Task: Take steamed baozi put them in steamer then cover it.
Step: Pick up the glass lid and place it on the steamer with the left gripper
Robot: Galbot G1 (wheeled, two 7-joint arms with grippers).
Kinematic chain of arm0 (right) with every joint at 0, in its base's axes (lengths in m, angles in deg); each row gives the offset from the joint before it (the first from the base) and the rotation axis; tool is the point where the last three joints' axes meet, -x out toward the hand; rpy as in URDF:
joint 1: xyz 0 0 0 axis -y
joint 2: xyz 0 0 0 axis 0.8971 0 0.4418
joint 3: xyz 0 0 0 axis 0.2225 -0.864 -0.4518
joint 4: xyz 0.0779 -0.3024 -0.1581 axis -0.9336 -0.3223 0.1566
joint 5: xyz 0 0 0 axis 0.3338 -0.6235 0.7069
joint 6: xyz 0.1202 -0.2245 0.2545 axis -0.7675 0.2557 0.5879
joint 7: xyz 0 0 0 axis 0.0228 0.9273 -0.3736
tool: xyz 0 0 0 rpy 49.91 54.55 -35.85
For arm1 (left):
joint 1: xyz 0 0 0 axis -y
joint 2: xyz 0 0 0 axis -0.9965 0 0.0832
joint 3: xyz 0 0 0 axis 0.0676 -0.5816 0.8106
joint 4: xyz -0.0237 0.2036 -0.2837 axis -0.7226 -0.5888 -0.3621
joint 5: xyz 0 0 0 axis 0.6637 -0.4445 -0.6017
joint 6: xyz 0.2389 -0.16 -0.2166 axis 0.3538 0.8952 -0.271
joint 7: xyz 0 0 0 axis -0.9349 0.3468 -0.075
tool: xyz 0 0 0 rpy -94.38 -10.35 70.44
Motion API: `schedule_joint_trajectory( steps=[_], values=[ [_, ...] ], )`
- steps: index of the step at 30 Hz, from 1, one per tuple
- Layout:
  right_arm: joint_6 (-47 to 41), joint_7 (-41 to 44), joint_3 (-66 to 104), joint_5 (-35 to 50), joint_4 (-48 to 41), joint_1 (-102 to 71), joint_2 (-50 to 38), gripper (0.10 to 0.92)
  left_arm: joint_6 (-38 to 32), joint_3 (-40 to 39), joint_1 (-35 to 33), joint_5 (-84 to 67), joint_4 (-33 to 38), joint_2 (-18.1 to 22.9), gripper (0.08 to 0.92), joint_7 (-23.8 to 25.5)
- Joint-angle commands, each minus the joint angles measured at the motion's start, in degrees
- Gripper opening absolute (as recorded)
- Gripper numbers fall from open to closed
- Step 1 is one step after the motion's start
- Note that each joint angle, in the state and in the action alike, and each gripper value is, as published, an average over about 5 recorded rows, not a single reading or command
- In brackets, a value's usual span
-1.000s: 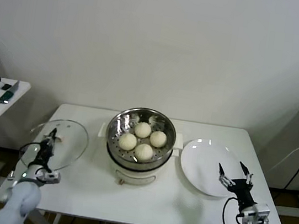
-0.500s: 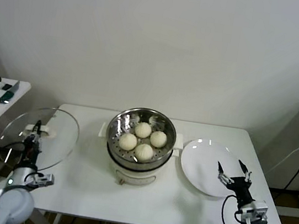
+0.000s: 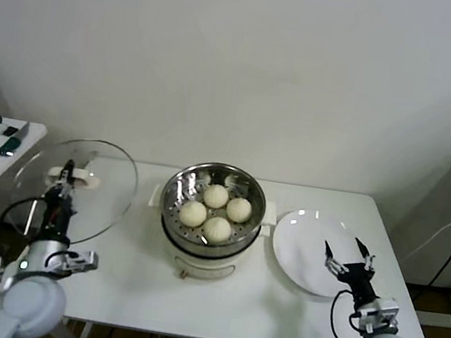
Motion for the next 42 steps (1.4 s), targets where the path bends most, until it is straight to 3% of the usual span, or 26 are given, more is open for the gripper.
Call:
schedule_joint_trajectory(
  steps=[1,7,12,26,42],
  values=[
    [0.05,-0.03,-0.84,-0.79,-1.15,1.45,0.84,0.823,11.03,-18.04,11.97,2.65,3.32,-2.03,0.146,9.33],
    [0.29,0.06,-0.87,-1.42,-1.78,2.06,1.75,0.823,13.19,-25.23,20.6,7.69,0.35,3.33,0.146,14.33],
    [0.51,0.2,-0.27,-1.71,-1.94,1.88,1.91,0.823,13.19,-28.61,24.0,10.92,-2.07,6.97,0.146,17.4],
    [1.36,0.68,1.96,-2.04,-2.61,0.62,0.65,0.823,13.19,-34.11,29.53,14.71,-11.04,19.07,0.146,19.13],
    [2.15,1.85,3.93,-2.2,-2.59,-0.8,0.57,0.823,13.19,-36.66,31.8,15.95,-19.55,24.39,0.146,20.05]
  ],
)
